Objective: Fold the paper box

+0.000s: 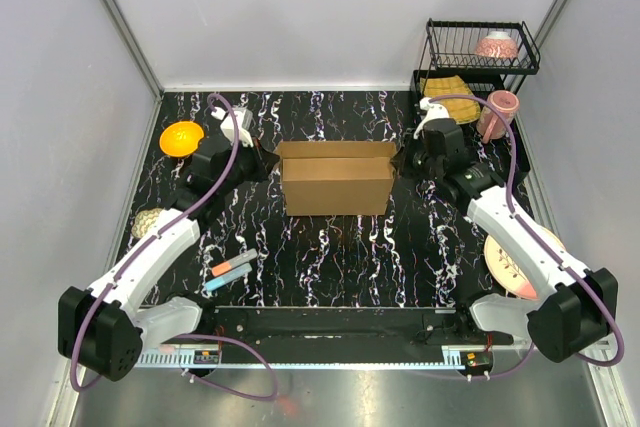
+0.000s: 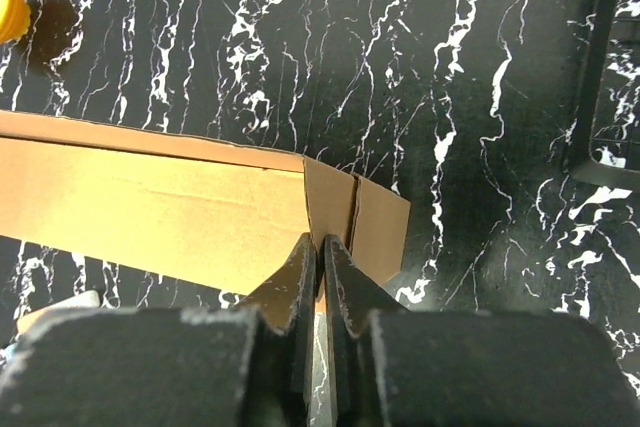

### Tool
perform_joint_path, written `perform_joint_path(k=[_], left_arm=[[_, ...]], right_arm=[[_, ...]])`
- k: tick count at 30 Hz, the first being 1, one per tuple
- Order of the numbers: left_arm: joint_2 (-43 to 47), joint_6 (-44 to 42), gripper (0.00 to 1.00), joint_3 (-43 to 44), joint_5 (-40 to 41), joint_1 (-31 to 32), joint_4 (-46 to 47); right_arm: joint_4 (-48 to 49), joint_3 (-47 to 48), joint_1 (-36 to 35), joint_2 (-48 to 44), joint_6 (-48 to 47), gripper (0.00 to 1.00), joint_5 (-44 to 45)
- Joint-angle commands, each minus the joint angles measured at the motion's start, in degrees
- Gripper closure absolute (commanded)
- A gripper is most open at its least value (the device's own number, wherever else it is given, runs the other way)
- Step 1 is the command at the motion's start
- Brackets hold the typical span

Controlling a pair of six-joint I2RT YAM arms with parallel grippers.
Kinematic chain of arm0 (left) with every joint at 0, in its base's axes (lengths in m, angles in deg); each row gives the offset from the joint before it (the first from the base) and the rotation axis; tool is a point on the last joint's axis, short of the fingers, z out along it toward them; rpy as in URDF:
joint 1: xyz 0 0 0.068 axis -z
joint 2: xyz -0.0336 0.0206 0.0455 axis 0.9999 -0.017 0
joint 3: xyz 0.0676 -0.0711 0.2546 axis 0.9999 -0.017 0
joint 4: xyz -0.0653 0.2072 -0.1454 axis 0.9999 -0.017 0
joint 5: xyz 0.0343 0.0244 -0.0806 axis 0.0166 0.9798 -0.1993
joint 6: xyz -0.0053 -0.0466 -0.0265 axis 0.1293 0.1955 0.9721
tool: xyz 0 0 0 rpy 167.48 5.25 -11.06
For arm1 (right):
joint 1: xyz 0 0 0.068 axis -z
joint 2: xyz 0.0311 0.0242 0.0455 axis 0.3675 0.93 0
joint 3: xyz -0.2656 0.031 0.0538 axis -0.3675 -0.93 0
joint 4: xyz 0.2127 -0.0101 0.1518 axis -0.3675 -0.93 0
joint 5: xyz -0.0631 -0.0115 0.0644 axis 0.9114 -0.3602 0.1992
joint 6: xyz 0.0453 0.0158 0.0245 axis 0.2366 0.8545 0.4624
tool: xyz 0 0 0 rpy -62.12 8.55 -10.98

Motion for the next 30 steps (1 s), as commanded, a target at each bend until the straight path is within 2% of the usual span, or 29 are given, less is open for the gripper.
perform_joint_path(k=[1, 5, 13, 19, 30], left_arm=[[0.4, 3.5, 1.00, 3.2, -0.4, 0.9, 2.1], [0.4, 5.4, 1.00, 3.4, -0.5, 1.1, 2.0], [0.4, 4.4, 1.00, 2.7, 2.0, 1.3, 1.6], [0.4, 1.2, 1.00, 2.2, 7.0, 1.2, -0.3], [0.8, 0.1, 1.00, 1.4, 8.5, 1.2, -1.0]], right_arm=[[-0.8, -1.8, -1.6, 0.4, -1.3, 1.00, 4.5], [-0.7, -2.6, -2.7, 0.9, -2.8, 1.00, 9.5], [0.1, -4.2, -5.2, 0.4, -5.0, 1.00, 14.0], [-0.9, -4.0, -6.0, -1.3, -7.8, 1.00, 15.9], [-1.2, -5.7, -6.0, -1.9, -9.0, 1.00, 16.8]])
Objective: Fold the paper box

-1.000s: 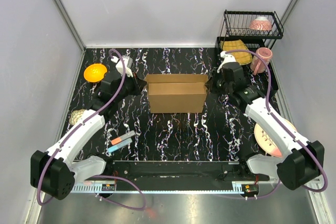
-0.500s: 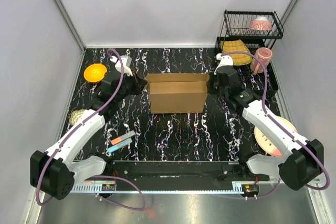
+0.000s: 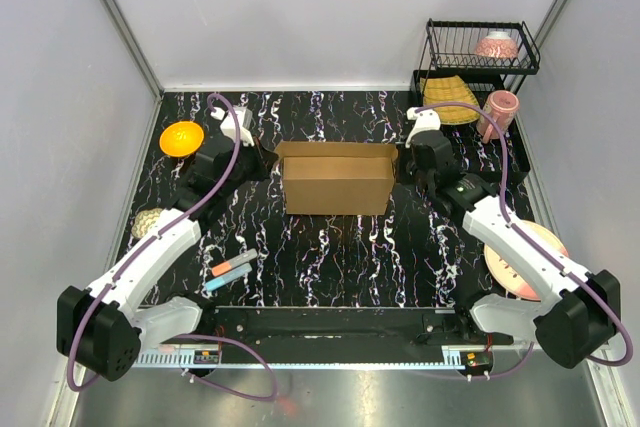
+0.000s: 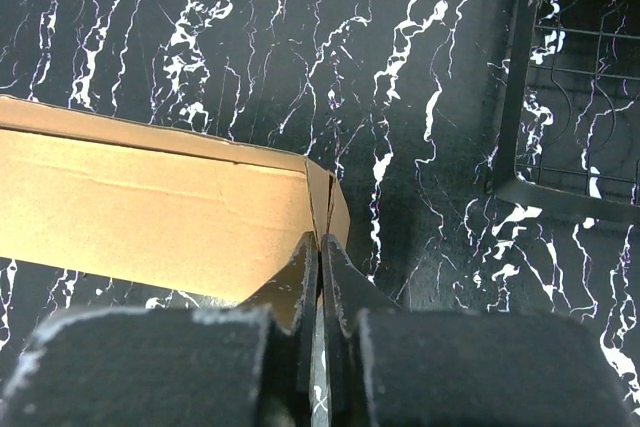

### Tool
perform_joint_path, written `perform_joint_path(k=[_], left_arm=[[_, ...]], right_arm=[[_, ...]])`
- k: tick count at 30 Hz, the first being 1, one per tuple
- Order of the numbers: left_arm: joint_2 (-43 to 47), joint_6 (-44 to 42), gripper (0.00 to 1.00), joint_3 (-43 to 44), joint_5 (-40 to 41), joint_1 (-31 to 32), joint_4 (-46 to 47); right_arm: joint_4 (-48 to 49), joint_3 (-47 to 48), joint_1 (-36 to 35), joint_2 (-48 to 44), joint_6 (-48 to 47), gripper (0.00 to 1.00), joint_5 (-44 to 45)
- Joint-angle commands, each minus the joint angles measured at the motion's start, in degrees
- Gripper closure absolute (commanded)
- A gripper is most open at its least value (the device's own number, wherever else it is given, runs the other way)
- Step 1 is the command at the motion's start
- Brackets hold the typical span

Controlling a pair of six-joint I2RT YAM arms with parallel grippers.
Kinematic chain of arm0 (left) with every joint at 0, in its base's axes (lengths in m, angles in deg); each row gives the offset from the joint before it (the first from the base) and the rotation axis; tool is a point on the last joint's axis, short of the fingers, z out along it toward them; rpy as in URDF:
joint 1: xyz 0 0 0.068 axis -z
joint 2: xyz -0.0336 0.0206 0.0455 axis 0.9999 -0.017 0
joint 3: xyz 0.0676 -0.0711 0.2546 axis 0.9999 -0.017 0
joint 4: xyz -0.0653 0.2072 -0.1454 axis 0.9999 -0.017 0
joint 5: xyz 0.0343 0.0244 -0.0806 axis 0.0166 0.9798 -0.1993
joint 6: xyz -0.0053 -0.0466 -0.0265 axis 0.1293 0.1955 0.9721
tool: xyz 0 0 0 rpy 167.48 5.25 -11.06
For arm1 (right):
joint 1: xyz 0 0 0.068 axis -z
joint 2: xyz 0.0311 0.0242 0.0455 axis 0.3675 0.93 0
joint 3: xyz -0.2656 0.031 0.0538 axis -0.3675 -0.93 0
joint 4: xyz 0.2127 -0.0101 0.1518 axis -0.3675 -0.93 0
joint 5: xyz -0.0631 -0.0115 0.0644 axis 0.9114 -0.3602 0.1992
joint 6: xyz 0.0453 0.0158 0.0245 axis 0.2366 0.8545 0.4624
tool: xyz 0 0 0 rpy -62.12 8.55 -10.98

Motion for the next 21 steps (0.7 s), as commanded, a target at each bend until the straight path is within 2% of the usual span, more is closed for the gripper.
perform_joint_path(k=[1, 7, 21], left_arm=[[0.9, 0.1, 1.00, 0.6, 2.3, -0.1, 0.2], [0.6, 5.7, 1.00, 1.6, -0.7, -0.1, 0.2], [4.2, 18.1, 1.00, -5.3, -1.8, 0.3, 10.8]], right_arm=[[-4.2, -2.5, 0.0, 0.1, -0.9, 1.00, 2.4], [-3.9, -3.1, -0.1, 1.2, 1.5, 1.00, 1.3], [-2.0, -6.6, -1.4, 0.9, 4.6, 1.00, 0.5]])
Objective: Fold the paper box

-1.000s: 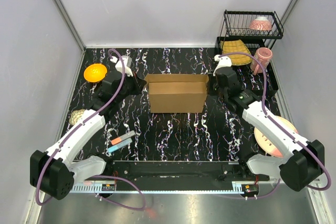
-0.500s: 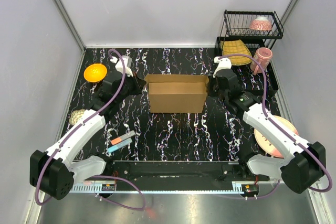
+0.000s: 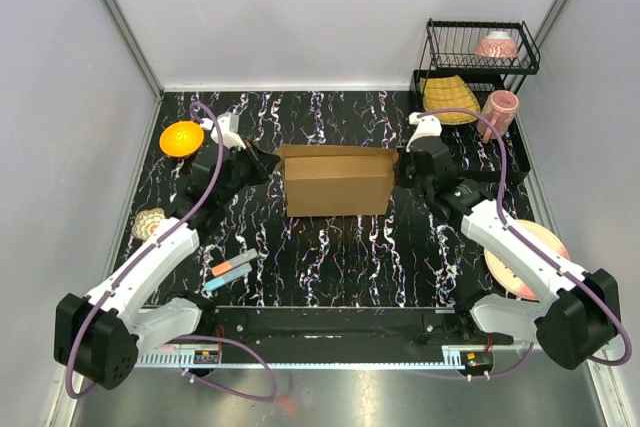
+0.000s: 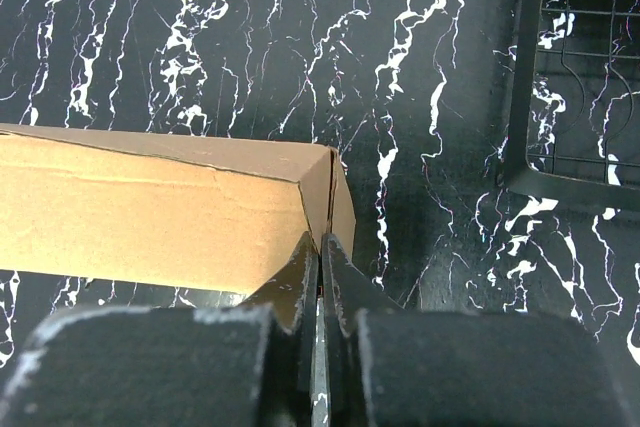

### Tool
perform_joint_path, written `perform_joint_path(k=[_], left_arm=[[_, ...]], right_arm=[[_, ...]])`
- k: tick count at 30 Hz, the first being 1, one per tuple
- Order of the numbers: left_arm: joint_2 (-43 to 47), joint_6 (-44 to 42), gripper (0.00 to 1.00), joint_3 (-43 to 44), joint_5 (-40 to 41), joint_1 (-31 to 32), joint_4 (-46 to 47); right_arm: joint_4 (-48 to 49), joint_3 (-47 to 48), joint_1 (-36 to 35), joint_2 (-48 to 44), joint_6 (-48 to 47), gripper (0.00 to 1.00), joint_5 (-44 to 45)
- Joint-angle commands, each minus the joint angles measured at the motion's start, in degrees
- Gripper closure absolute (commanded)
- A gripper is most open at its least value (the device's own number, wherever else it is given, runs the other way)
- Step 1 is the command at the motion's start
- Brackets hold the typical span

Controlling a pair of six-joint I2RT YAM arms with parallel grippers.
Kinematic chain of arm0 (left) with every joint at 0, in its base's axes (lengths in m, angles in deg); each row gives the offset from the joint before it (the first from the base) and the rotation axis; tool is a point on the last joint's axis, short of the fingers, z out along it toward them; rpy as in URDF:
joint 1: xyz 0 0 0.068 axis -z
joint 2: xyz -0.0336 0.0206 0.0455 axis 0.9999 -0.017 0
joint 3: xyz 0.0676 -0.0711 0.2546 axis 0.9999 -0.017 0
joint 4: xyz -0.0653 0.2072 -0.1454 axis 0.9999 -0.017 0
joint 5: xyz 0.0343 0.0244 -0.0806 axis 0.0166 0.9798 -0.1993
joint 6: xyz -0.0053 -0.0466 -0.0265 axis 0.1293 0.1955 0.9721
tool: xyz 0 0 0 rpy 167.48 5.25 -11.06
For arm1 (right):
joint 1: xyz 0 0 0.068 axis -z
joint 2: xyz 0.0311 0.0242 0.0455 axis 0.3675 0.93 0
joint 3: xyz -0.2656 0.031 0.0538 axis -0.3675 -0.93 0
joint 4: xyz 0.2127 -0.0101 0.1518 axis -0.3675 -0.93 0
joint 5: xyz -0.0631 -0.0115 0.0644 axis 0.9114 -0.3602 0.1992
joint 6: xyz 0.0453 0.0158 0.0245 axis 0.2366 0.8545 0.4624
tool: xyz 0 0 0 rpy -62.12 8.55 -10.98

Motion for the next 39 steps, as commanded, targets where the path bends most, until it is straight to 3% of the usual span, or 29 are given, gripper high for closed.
perform_joint_path(k=[1, 10, 24, 39], left_arm=[[1.5, 5.4, 1.00, -0.9, -1.0, 0.3, 5.8], [1.4, 8.4, 1.00, 2.8, 0.8, 0.3, 0.0], [1.0, 23.2, 1.00, 0.0, -2.5, 0.2, 6.6], [-1.6, 21.6, 1.00, -3.3, 2.1, 4.6, 8.3]], right_arm=[[-5.9, -2.8, -1.2, 1.3, 2.0, 1.00, 0.2], [-7.3, -1.1, -1.8, 1.0, 1.6, 1.00, 0.4], [-7.4, -1.4, -3.2, 1.8, 1.5, 1.00, 1.3], [-10.0, 1.2, -5.1, 3.4, 2.4, 1.00, 2.1]])
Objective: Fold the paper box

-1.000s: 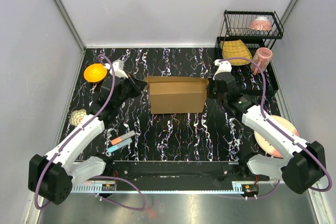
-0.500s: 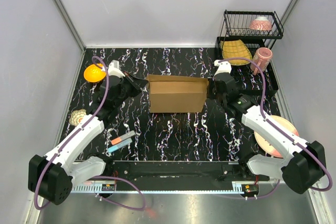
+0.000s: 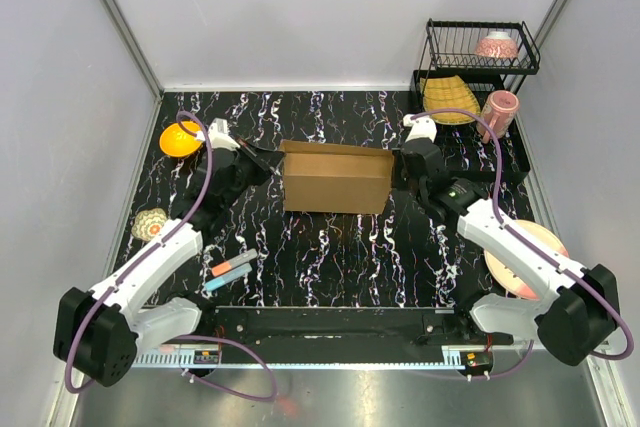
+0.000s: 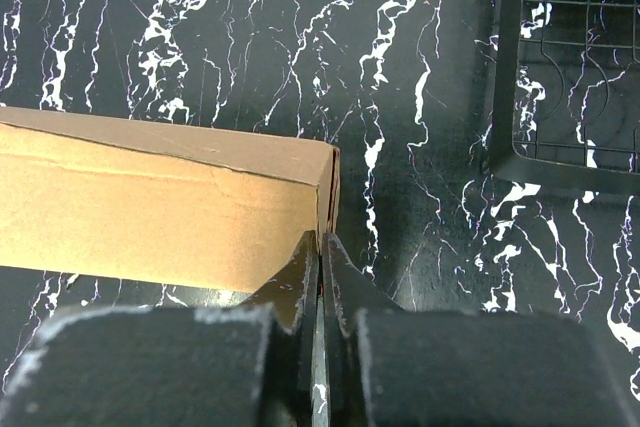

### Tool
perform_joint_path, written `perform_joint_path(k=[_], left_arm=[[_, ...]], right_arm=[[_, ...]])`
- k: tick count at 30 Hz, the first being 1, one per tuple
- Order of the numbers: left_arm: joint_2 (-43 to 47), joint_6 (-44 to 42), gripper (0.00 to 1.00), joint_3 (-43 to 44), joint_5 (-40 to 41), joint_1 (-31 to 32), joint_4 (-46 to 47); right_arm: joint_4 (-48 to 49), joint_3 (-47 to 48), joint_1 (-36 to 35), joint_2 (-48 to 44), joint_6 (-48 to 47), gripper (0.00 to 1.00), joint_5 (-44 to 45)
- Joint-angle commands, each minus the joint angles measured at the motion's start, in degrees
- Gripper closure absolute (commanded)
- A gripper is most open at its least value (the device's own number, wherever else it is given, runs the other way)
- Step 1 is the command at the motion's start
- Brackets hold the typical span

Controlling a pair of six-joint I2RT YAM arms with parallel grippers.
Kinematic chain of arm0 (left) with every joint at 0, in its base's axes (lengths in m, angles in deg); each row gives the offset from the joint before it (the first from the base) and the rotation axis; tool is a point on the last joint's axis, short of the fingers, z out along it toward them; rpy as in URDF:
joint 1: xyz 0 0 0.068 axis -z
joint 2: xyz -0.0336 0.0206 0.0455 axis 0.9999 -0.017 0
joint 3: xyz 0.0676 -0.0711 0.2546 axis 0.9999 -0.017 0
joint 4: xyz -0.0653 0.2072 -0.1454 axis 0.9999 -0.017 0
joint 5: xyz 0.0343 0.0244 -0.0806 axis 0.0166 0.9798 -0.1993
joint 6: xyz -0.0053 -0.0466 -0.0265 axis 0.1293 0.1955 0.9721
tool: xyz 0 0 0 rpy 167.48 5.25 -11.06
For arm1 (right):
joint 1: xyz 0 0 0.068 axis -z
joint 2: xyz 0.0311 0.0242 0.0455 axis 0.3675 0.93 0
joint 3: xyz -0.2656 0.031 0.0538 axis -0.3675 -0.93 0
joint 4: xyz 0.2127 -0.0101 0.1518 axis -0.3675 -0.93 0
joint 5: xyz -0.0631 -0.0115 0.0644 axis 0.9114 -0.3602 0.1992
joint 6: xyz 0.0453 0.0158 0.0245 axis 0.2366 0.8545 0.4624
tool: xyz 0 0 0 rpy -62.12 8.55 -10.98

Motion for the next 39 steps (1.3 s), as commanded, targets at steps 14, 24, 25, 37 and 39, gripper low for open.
perform_joint_path(k=[14, 24, 25, 37, 39], left_arm=[[-0.3, -6.6, 1.00, -2.3, 3.1, 3.9, -0.8], [0.1, -16.2, 1.00, -5.2, 7.3, 4.0, -2.4], [0.3, -17.0, 1.00, -5.1, 7.7, 4.0, -2.6], [1.8, -27.5, 1.00, -3.4, 12.6, 3.9, -4.7], [1.8, -29.3, 1.00, -2.8, 12.6, 3.9, -4.9]], right_arm=[[-8.1, 0.2, -2.2, 2.8, 1.4, 1.00, -3.2], [-8.1, -0.1, -2.1, 2.8, 0.9, 1.00, -2.7], [-8.1, -0.1, -2.1, 2.8, 0.8, 1.00, -2.7], [-8.1, -0.2, -2.2, 2.8, 0.1, 1.00, -2.3], [-8.1, -0.3, -2.2, 2.7, 0.0, 1.00, -2.1]])
